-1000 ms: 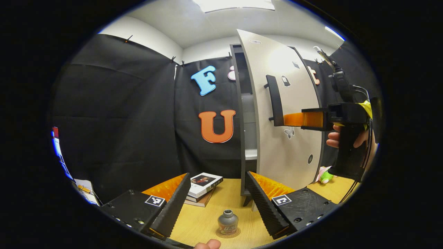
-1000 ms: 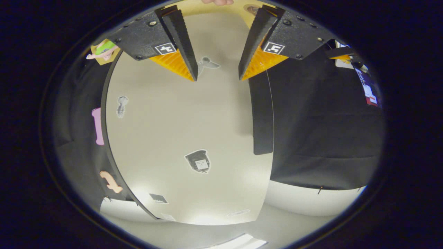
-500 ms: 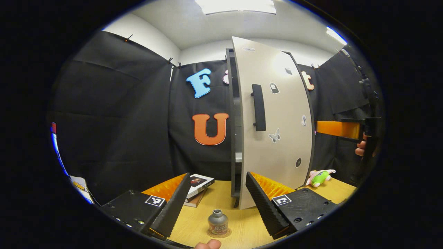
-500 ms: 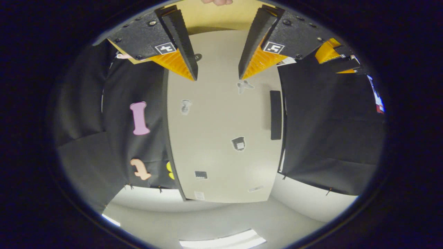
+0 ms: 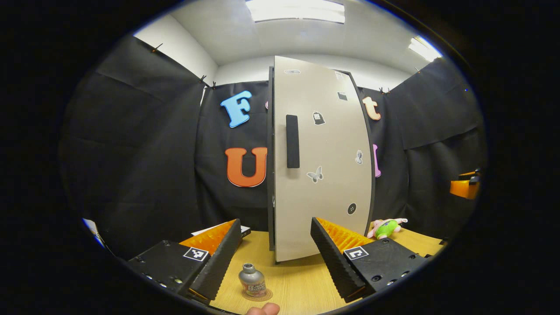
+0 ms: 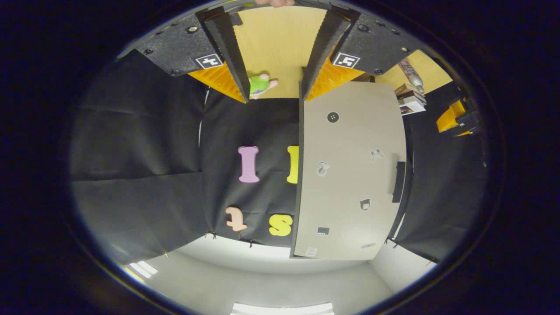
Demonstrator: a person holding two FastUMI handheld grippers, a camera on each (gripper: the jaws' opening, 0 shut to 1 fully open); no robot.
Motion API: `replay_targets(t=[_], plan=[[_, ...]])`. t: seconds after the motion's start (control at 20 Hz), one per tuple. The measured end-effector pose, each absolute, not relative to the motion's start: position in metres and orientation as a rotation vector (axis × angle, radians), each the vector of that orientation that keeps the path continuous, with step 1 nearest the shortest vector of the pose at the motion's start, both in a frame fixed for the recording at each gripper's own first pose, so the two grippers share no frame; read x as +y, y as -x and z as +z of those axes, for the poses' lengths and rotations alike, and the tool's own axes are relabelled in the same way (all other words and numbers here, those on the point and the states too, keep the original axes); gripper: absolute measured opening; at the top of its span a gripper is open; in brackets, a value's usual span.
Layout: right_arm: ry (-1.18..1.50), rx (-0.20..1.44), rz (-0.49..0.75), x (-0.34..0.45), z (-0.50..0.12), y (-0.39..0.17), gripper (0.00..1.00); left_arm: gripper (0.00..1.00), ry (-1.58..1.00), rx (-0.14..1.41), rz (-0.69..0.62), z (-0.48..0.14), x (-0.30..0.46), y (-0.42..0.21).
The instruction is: Open the cabinet door with the right hand, grasp the bottle in the cabinet with the left hand and place it on the coaster, then close the cabinet door with the right hand.
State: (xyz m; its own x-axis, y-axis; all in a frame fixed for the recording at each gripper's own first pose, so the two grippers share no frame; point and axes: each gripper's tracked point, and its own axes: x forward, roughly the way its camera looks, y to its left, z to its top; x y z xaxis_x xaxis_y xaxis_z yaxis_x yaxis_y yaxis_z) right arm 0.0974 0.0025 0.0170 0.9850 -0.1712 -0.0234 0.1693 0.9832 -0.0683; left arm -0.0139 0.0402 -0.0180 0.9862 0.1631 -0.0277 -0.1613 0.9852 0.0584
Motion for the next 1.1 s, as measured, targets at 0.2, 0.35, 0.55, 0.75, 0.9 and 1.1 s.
replay_targets(t=[0.2,0.35,0.55,0.75,0.9,1.1], plan=[[0.006,0.026,-0.176,0.004,0.004,-0.091,0.77,0.96,-0.052,0.026,0.146,-0.019,0.033,0.018],[0.017,0.019,-0.16,0.01,0.003,-0.092,0.77,0.96,-0.041,0.031,0.144,-0.019,0.031,0.023],[0.023,-0.006,-0.145,0.015,0.01,-0.099,0.77,1.0,-0.043,0.047,0.146,-0.021,0.031,0.025],[0.013,-0.014,-0.136,0.018,0.012,-0.101,0.77,0.96,-0.024,0.045,0.152,-0.019,0.032,0.025],[0.013,-0.034,-0.136,0.015,0.018,-0.1,0.77,0.96,-0.029,0.04,0.156,-0.014,0.033,0.024],[-0.002,-0.048,-0.134,0.011,0.023,-0.1,0.75,0.96,-0.035,0.019,0.154,-0.007,0.029,0.022]])
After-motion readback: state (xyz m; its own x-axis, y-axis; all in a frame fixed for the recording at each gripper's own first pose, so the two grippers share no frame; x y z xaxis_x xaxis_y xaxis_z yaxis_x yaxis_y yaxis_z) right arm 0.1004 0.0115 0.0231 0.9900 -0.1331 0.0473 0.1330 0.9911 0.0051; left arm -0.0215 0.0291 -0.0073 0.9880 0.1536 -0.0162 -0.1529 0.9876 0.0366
